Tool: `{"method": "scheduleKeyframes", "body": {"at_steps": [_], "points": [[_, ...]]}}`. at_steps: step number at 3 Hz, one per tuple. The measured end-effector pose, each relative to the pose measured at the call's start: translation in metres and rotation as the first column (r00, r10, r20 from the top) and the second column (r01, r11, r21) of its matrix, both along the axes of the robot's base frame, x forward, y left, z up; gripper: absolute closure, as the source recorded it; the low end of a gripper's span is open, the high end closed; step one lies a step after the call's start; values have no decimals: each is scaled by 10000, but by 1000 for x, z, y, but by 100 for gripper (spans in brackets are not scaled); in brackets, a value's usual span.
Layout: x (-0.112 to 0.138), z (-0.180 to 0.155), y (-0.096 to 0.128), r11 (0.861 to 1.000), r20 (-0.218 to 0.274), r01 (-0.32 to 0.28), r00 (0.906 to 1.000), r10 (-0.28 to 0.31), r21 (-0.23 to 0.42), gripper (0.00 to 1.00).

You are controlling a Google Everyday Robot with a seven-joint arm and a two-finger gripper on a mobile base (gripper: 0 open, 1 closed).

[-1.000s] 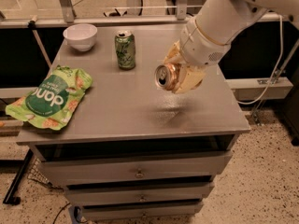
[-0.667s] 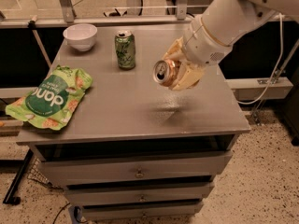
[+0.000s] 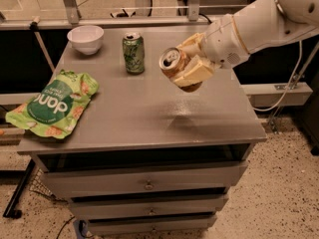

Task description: Place orange can upright

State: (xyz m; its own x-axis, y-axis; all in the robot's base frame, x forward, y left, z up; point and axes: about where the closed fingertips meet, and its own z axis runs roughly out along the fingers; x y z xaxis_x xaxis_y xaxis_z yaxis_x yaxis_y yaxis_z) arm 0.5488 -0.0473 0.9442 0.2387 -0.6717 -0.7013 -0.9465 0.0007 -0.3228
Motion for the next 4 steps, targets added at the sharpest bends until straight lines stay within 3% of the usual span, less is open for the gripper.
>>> {"method": "scheduleKeyframes", "body": {"at_steps": [1, 2, 3, 4], "points": [[7, -12, 7, 9758, -993, 568, 9944, -364, 2113, 100], [10, -16, 10, 9322, -1550, 1035, 9865, -518, 3469, 100], [10, -16, 10, 9280, -1573, 1052, 9862, -513, 3573, 100], [10, -15, 6, 8893, -1774, 1237, 9829, -489, 4403, 100]]}}
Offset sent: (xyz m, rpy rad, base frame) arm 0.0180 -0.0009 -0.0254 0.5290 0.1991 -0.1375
